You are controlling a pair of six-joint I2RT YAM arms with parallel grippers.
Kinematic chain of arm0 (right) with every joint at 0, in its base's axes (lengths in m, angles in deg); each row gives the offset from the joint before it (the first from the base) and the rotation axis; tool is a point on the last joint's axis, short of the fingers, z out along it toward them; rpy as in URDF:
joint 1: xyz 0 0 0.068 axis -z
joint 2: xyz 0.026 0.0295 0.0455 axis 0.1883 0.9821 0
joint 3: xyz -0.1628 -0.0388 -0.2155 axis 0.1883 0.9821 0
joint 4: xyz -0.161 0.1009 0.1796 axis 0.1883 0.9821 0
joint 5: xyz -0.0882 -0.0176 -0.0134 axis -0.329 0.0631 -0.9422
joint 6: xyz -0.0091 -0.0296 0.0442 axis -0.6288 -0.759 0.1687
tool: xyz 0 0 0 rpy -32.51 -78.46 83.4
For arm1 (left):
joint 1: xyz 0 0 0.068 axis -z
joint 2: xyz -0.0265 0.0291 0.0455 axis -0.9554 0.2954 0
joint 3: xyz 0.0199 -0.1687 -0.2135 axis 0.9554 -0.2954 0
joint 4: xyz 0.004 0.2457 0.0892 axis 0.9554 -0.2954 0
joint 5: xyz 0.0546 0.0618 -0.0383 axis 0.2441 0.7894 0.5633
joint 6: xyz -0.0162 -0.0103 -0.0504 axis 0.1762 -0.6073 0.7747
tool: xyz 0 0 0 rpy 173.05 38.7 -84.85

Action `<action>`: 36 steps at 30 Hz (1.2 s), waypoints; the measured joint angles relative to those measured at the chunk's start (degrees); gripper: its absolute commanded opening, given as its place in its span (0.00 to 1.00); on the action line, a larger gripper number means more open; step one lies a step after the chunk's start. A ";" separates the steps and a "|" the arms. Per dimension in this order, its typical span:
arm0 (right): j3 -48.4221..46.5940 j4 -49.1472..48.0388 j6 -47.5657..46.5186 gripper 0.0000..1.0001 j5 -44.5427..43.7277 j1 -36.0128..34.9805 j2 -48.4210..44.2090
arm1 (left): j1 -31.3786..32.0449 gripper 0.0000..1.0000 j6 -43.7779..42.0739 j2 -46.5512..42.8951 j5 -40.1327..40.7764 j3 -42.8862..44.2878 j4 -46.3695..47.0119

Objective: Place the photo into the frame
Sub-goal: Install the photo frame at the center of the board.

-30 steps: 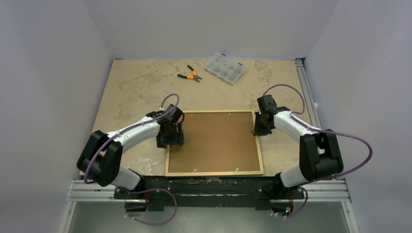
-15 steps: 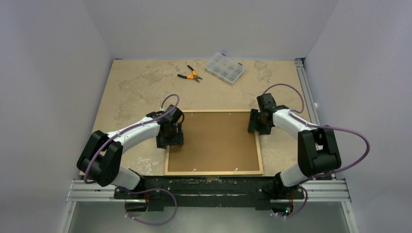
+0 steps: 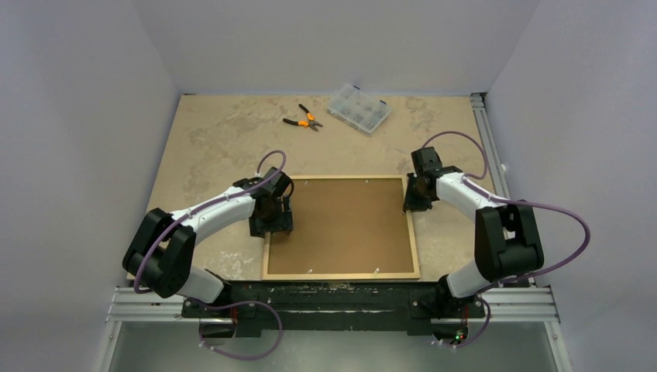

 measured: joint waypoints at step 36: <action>8.50 -0.59 4.04 0.64 9.75 -0.20 -12.83 | -7.06 0.71 -2.51 -0.02 -12.81 2.73 2.75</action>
